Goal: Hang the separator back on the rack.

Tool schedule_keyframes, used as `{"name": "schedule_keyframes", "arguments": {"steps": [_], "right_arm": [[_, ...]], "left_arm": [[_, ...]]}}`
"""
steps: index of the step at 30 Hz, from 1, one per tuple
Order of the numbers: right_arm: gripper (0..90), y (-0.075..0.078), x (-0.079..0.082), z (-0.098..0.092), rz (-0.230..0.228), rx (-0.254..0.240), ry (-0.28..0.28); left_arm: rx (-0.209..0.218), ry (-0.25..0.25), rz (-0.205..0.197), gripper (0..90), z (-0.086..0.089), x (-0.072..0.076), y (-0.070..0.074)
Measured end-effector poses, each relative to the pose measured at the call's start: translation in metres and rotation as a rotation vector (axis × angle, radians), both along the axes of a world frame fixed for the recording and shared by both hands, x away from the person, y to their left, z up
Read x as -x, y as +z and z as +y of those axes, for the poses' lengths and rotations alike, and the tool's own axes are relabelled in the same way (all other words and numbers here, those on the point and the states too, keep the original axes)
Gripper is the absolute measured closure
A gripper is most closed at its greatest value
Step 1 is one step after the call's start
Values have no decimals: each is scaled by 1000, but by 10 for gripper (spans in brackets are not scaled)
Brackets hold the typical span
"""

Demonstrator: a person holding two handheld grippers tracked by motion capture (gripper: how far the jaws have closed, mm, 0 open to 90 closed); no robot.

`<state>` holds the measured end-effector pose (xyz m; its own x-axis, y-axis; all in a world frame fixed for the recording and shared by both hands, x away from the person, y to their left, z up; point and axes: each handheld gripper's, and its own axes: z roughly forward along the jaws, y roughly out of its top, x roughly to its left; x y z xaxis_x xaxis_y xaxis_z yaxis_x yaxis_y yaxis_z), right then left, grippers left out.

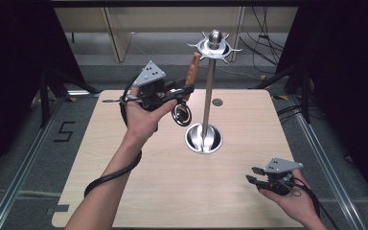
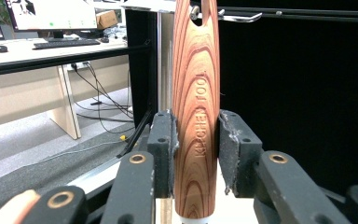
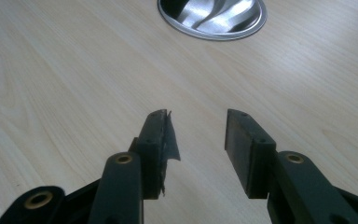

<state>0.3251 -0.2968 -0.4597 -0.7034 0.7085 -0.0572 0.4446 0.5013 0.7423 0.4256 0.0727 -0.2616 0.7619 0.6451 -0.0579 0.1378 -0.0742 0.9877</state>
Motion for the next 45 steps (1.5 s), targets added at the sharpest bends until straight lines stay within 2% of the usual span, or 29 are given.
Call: {"name": "schedule_keyframes", "arguments": {"steps": [11,45], "right_arm": [[601,0,-1,-1,-6,9,14],[600,-1,0,0,4,2,3]], "left_arm": [[0,2,4,675,-2,-2,0],[-13,19,31,674,-12,-10,-3]]}}
